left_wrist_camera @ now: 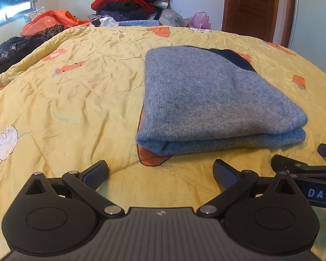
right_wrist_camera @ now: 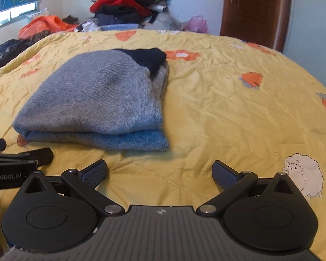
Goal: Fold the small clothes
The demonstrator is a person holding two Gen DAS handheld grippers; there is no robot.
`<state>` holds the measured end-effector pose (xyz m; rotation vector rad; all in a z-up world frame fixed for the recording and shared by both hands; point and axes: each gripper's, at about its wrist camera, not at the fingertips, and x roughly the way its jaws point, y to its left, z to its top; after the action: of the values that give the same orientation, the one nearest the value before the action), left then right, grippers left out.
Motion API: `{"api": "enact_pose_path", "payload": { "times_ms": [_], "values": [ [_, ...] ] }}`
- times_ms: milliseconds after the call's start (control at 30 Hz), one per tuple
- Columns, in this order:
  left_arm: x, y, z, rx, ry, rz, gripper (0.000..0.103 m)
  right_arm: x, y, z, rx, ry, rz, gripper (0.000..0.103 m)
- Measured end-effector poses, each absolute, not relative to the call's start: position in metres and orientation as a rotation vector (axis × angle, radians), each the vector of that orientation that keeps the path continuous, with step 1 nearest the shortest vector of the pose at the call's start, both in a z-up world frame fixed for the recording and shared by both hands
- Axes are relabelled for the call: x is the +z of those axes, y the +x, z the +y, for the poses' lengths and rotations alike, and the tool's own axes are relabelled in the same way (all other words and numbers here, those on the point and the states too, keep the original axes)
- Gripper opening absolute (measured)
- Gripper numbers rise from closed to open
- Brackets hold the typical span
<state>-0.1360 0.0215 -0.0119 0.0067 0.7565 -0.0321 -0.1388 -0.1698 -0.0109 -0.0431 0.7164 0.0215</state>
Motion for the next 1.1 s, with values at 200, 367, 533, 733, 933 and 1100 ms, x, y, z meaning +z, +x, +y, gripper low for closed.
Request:
{"api": "enact_pose_path", "payload": {
  "times_ms": [200, 367, 533, 733, 933, 1100],
  "values": [
    [-0.0094, -0.1304, 0.0225, -0.067, 0.023, 0.778, 0.103, -0.0087, -0.1291, -0.1704, -0.016, -0.024, 0.721, 0.103],
    [-0.0126, -0.1325, 0.0242, -0.079, 0.024, 0.744, 0.103, -0.0116, -0.1312, -0.1691, -0.019, -0.023, 0.7, 0.103],
    [-0.0121, -0.1343, 0.0246, -0.064, 0.02, 0.742, 0.103, -0.0126, -0.1343, -0.1683, -0.021, -0.023, 0.691, 0.103],
    [-0.0124, -0.1288, 0.0246, -0.059, 0.02, 0.739, 0.103, -0.0129, -0.1346, -0.1684, -0.021, -0.019, 0.691, 0.103],
    [-0.0153, -0.1341, 0.029, -0.067, 0.01, 0.714, 0.103, -0.0129, -0.1344, -0.1684, -0.02, -0.019, 0.691, 0.103],
    [-0.0157, -0.1352, 0.0298, -0.06, 0.007, 0.711, 0.103, -0.0126, -0.1351, -0.1681, -0.022, -0.023, 0.692, 0.103]
  ]
}}
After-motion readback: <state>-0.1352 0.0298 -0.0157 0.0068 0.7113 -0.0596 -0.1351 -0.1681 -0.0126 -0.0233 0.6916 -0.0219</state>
